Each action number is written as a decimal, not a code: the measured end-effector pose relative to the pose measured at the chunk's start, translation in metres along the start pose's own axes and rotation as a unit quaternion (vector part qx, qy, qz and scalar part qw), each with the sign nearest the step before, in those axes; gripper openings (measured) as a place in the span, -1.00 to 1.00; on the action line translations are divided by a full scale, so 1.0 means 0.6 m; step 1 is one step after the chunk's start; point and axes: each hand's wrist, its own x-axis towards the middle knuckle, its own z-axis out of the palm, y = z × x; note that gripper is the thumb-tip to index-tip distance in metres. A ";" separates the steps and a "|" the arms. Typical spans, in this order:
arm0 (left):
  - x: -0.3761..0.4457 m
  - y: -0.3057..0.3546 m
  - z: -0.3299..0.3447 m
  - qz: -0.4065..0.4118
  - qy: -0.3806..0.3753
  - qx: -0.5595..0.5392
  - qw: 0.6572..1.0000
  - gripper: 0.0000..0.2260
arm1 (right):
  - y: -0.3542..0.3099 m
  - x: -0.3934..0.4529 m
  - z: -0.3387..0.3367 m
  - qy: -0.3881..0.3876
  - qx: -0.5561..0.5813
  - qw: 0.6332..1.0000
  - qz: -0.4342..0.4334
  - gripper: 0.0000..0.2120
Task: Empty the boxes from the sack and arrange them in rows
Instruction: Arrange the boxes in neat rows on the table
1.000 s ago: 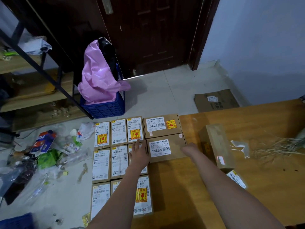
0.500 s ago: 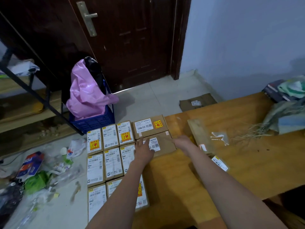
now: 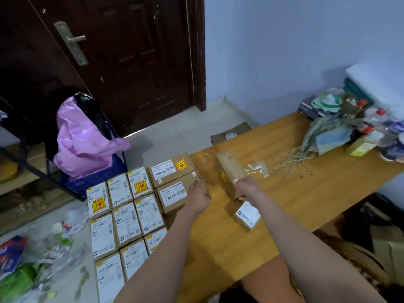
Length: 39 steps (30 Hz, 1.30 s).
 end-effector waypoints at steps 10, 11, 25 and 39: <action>-0.003 0.064 0.050 0.017 -0.035 -0.029 0.999 -0.43 | 0.060 0.012 -0.066 0.034 0.049 0.997 0.053 -0.71; -0.002 0.068 0.054 0.017 -0.035 -0.033 0.999 -0.43 | 0.060 0.014 -0.067 0.039 0.038 0.997 0.049 -0.65; 0.035 0.119 0.065 0.006 -0.012 -0.032 0.999 -0.51 | 0.030 0.103 -0.025 -0.007 -0.199 0.980 0.015 0.15; 0.069 0.098 0.036 -0.090 0.016 -0.074 0.993 -0.47 | 0.025 0.167 0.024 0.009 -0.348 0.937 0.017 0.23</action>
